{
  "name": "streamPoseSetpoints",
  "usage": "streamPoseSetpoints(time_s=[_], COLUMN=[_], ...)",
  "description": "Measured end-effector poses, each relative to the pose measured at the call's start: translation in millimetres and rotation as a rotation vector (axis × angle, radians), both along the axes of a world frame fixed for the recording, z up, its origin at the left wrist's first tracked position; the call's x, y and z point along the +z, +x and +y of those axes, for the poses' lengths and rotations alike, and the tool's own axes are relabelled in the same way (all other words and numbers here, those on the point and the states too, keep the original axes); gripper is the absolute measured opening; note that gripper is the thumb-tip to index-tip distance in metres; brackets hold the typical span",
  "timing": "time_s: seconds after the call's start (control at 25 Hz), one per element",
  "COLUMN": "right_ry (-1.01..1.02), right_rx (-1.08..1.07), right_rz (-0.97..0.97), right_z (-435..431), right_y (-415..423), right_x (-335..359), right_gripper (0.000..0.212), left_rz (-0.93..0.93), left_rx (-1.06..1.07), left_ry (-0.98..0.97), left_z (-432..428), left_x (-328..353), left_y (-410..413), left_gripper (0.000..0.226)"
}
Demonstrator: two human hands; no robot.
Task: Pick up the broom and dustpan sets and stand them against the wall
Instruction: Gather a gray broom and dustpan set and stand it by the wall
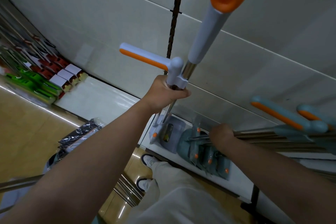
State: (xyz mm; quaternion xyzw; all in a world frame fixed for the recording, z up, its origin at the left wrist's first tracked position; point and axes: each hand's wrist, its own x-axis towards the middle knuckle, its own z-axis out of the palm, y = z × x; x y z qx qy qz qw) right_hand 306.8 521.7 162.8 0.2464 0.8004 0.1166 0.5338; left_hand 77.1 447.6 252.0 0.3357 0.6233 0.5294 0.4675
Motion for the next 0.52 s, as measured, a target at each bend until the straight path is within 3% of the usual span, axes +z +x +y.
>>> streamPoseSetpoints(time_s=[0.24,0.4,0.52], right_ry=[0.054,0.052,0.049], right_rx=[-0.051,-0.049,-0.021], right_rz=[0.002,-0.007,0.001], right_z=[16.5,15.2,7.8], right_y=[16.8,17.7,10.2], right_x=[2.3,-0.5,-8.4], right_gripper=[0.031,0.030,0.031], left_rz=[-0.124,-0.139,-0.118], left_rx=[-0.043,-0.094,-0.138], left_ry=[-0.002,0.016,0.018], left_z=[9.4,20.6,22.3], left_x=[-8.4,-8.5,-10.6], left_y=[48.4,74.8,76.9], left_gripper=[0.017,0.033,0.029])
